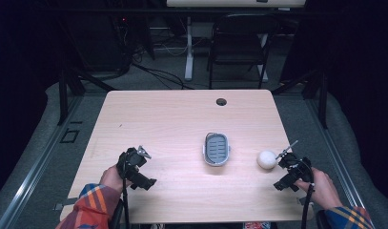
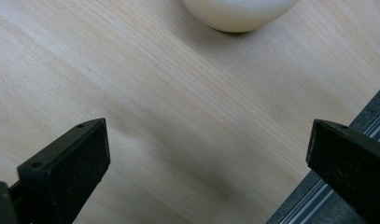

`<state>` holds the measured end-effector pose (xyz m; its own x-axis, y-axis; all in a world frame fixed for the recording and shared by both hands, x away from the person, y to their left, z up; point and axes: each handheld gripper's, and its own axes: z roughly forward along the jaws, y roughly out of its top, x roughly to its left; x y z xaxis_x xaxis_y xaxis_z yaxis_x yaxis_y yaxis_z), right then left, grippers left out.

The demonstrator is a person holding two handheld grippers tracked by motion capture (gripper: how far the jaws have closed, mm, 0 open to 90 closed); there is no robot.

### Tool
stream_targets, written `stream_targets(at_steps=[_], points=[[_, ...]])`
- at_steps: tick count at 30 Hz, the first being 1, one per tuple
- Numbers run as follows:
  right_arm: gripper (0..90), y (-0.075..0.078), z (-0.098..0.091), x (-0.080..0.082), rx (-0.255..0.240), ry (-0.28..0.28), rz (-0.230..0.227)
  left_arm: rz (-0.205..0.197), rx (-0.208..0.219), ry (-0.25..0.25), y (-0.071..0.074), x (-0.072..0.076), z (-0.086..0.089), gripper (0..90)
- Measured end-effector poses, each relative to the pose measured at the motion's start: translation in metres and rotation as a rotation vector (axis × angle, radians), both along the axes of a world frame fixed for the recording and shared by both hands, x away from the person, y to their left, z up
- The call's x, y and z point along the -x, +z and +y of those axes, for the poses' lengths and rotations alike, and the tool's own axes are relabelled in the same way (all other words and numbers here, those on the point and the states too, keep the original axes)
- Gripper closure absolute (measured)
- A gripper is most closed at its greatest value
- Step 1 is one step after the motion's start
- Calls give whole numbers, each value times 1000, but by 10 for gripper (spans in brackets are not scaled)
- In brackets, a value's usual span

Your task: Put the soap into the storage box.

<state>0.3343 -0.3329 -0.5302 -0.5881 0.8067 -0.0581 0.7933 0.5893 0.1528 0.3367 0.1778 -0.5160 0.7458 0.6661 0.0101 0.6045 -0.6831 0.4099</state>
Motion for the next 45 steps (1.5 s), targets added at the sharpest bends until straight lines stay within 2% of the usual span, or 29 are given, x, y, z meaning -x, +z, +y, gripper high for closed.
stream_targets(at_steps=[1,5,7,9,11,12,13,14,16,17,18,23,24,25,26,27,29,30,32,35,37,38,40,41,42,45], points=[[0,1,0,0,12,11,4,0,0,0,0,0,0,0],[0,0,2,1,2,17,-24,-4,-2,-3,1,-1,-1,0],[0,1,2,1,10,21,-20,5,-4,-5,0,-1,-1,0],[0,1,2,1,-1,15,-39,-6,5,4,0,0,0,1],[0,2,2,0,14,34,-25,-5,6,4,0,0,0,0],[0,0,3,1,-18,20,-36,0,1,-1,0,0,0,0],[0,1,3,0,-1,33,-30,-3,3,2,1,1,0,0],[0,2,4,1,-3,37,-49,-13,2,4,1,2,0,1],[0,5,3,0,9,58,-47,-11,3,3,1,1,0,0],[0,5,3,0,9,58,-47,-11,3,3,1,1,0,0],[0,4,3,1,-9,42,-67,-10,1,3,1,1,0,0],[0,4,3,0,-3,69,-48,-11,-3,5,1,1,0,1],[0,1,4,1,-31,45,-67,-10,-4,5,1,1,0,1],[0,1,4,1,-31,45,-67,-10,-4,5,1,1,0,1],[0,4,4,0,-1,75,-48,-5,-7,1,1,1,0,1],[0,3,4,2,-26,56,-69,-5,-8,0,1,0,0,1],[0,5,3,1,-11,66,-59,-5,-6,3,1,0,-1,1],[0,7,2,-1,17,85,-41,-4,-6,2,1,0,-1,1],[0,3,2,0,-27,43,-50,-4,-4,2,0,0,-1,1],[0,5,3,0,-9,60,-37,0,-7,3,0,0,-1,1],[0,5,2,-1,-25,49,-29,-4,-8,1,1,0,-1,1],[0,4,1,-1,-49,28,-34,-7,-6,2,1,1,-1,1],[0,5,0,-2,-47,31,-23,-6,-6,2,0,0,-1,1],[0,4,0,-1,-71,11,-35,-3,-8,0,0,0,-1,1],[0,4,0,0,-68,7,-57,-2,-8,0,0,0,-1,1],[0,7,-1,-1,-56,29,-38,-4,-8,0,1,0,-2,1]])
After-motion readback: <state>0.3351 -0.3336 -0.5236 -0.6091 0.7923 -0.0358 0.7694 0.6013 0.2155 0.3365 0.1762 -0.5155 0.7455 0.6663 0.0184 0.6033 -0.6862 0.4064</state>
